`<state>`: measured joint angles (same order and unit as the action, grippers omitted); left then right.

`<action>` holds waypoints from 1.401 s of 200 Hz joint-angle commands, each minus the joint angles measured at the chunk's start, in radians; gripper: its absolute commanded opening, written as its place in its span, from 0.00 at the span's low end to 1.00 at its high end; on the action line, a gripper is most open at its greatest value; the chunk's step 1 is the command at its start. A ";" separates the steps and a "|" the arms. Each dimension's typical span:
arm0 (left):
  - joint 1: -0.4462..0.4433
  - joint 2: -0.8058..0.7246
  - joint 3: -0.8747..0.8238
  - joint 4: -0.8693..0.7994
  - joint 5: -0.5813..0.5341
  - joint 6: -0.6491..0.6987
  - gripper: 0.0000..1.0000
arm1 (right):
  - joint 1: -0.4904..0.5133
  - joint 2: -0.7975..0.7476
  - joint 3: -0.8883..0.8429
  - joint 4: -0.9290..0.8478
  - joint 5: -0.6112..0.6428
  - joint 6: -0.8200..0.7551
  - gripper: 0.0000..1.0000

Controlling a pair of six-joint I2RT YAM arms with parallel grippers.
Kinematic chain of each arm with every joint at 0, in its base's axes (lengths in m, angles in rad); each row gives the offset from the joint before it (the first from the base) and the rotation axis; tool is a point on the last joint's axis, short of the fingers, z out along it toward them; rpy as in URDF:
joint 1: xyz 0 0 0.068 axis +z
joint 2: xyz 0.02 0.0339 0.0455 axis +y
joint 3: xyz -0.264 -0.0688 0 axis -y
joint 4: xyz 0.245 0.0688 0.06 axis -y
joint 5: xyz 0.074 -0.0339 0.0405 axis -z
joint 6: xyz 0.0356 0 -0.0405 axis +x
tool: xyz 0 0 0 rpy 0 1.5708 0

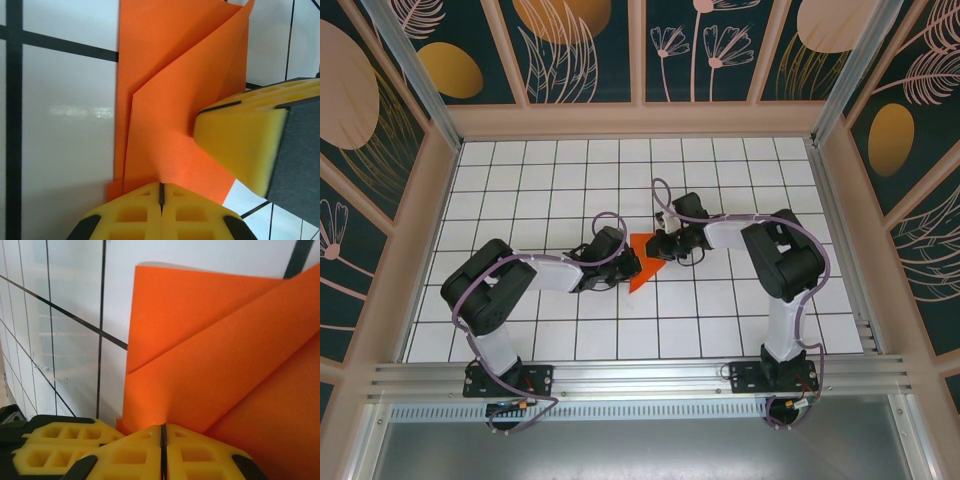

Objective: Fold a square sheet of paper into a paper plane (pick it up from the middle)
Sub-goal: Fourth fold the wing at the center of the table.

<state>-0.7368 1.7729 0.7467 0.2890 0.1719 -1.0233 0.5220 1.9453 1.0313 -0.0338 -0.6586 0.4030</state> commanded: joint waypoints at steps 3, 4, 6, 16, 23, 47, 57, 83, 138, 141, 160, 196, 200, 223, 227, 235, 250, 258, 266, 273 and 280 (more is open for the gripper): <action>0.006 -0.032 0.004 -0.061 0.005 0.029 0.01 | 0.006 0.031 0.021 -0.026 0.031 0.005 0.11; 0.006 -0.035 0.003 -0.059 0.006 0.028 0.02 | 0.006 0.033 0.021 -0.028 0.034 0.004 0.11; 0.006 -0.041 0.001 -0.055 0.008 0.029 0.02 | 0.006 0.034 0.022 -0.031 0.039 0.004 0.11; 0.005 -0.077 -0.012 -0.031 0.033 0.031 0.06 | 0.006 0.044 0.022 -0.046 0.063 0.002 0.11; 0.006 -0.101 -0.019 -0.020 0.048 0.030 0.08 | 0.006 0.050 0.024 -0.056 0.080 0.001 0.10; 0.006 -0.151 -0.042 0.018 0.102 0.023 0.15 | 0.006 0.067 0.026 -0.066 0.094 -0.001 0.10; 0.005 -0.162 -0.057 0.044 0.126 0.010 0.17 | 0.006 0.067 0.026 -0.067 0.098 -0.001 0.10; -0.005 -0.167 -0.089 0.074 0.156 -0.016 0.19 | 0.006 0.070 0.030 -0.075 0.104 -0.001 0.10; -0.029 -0.145 -0.120 0.041 0.135 -0.035 0.22 | 0.006 0.081 0.033 -0.084 0.110 0.001 0.10; -0.029 -0.143 -0.121 0.038 0.133 -0.035 0.22 | 0.006 0.081 0.033 -0.086 0.110 0.000 0.10; -0.032 -0.129 -0.125 0.013 0.119 -0.036 0.22 | 0.006 0.082 0.033 -0.088 0.114 0.000 0.10; -0.032 -0.125 -0.146 -0.012 0.095 -0.044 0.22 | 0.004 0.087 0.036 -0.090 0.117 0.000 0.10; -0.033 -0.125 -0.148 -0.006 0.096 -0.044 0.22 | 0.004 0.086 0.035 -0.092 0.117 0.000 0.10; -0.032 -0.141 -0.148 0.008 0.104 -0.047 0.22 | 0.004 0.087 0.037 -0.094 0.119 0.001 0.10; -0.033 -0.147 -0.147 0.008 0.104 -0.047 0.22 | 0.004 0.086 0.037 -0.095 0.118 0.001 0.10; -0.032 -0.164 -0.148 0.009 0.095 -0.047 0.21 | 0.004 0.086 0.038 -0.096 0.119 0.001 0.10; -0.033 -0.210 -0.149 -0.007 0.059 -0.048 0.22 | 0.004 0.085 0.037 -0.097 0.120 -0.001 0.10; -0.033 -0.234 -0.147 -0.033 0.024 -0.050 0.24 | 0.003 0.084 0.035 -0.097 0.121 0.000 0.10; -0.033 -0.256 -0.147 -0.054 -0.006 -0.053 0.24 | 0.003 0.085 0.035 -0.097 0.120 -0.001 0.10; -0.033 -0.271 -0.151 -0.069 -0.027 -0.058 0.25 | 0.003 0.084 0.035 -0.097 0.121 -0.001 0.10; -0.033 -0.281 -0.156 -0.079 -0.041 -0.062 0.25 | 0.002 0.085 0.035 -0.097 0.120 0.000 0.10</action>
<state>-0.7654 1.5520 0.6060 0.2726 0.2211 -1.0641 0.5236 1.9686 1.0672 -0.0849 -0.6445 0.4030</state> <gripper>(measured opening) 0.248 0.104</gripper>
